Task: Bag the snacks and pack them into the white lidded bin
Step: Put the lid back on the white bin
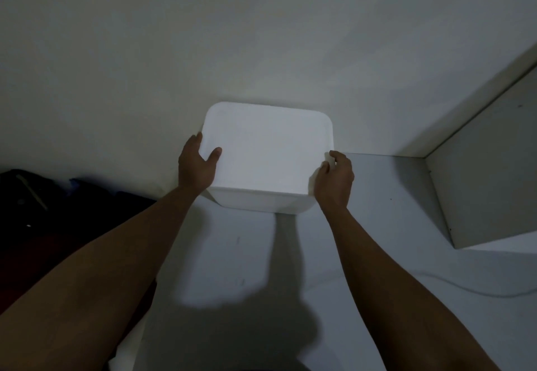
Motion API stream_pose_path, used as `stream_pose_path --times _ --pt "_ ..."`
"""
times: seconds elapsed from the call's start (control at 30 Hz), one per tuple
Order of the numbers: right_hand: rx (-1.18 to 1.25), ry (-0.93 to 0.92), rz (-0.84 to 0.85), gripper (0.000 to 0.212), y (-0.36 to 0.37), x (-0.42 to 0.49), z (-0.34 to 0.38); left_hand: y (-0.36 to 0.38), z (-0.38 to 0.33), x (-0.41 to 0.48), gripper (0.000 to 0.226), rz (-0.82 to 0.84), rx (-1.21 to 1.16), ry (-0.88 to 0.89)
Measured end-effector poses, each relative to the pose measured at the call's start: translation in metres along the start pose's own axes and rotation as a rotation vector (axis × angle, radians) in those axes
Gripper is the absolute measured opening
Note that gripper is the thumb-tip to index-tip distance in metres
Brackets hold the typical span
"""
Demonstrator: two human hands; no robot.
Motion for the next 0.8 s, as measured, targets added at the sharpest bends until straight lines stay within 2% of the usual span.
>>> stream_pose_path --times 0.13,0.33,0.47,0.57,0.67,0.73,0.8 --pt "-0.045 -0.024 0.039 0.022 0.01 0.008 -0.003 0.005 0.0 0.004 0.07 0.07 0.07 -0.017" --pt "-0.04 0.033 0.141 0.046 0.019 0.006 -0.013 0.007 0.003 0.001 0.073 0.116 0.038 -0.074" --pt "-0.064 0.043 0.205 0.05 0.023 0.007 -0.016 0.006 0.0 -0.004 0.097 0.115 0.126 -0.129" --pt "-0.119 0.019 0.132 0.049 0.019 0.006 -0.015 0.006 -0.003 -0.007 0.115 0.112 0.216 -0.093" --pt "-0.127 0.009 0.092 0.048 0.018 0.007 -0.014 0.007 -0.002 -0.006 0.121 0.097 0.266 -0.091" --pt "-0.135 0.007 0.092 0.048 0.019 0.007 -0.014 0.005 -0.01 -0.006 0.118 0.042 0.437 0.013" --pt "-0.139 0.013 0.09 0.048 0.019 0.008 -0.016 0.014 -0.035 -0.011 0.11 0.004 0.672 0.321"
Point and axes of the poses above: each hand's wrist, its own x-axis towards the middle knuckle, its own y-axis out of the palm, z = x × y, the point moved 10 cm from there along x, towards the middle knuckle, and after that the axes turned 4 degrees about -x, right-handed, at the moved point
